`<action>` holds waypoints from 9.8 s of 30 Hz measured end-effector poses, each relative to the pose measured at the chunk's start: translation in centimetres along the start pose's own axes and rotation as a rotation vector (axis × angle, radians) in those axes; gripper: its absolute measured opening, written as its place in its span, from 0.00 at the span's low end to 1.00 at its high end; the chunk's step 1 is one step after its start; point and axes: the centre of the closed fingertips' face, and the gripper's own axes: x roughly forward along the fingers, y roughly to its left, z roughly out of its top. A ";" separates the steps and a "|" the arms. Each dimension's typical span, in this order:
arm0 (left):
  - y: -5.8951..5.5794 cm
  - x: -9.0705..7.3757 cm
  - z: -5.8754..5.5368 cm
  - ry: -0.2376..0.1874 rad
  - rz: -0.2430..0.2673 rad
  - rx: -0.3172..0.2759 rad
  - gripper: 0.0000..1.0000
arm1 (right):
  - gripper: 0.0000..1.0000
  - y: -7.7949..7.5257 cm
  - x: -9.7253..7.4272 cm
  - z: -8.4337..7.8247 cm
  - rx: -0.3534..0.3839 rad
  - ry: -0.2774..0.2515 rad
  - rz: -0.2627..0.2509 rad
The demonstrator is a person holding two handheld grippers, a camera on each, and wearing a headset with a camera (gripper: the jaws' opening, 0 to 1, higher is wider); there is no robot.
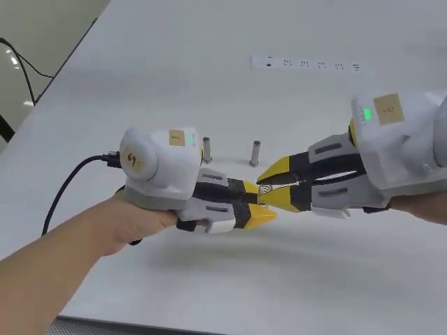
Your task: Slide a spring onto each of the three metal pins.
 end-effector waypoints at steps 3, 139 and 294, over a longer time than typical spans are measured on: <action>0.0 -0.1 -0.1 0.004 0.000 0.000 0.03 | 0.06 0.0 0.1 0.0 -0.004 -0.004 -0.010; 7.1 -14.1 -3.4 -0.054 0.523 -0.105 0.98 | 0.07 -9.9 -5.1 -6.8 0.153 0.088 -0.333; 6.5 -14.7 -2.2 -0.046 0.507 -0.100 0.97 | 0.25 -10.7 -4.7 -8.8 0.458 0.048 -0.373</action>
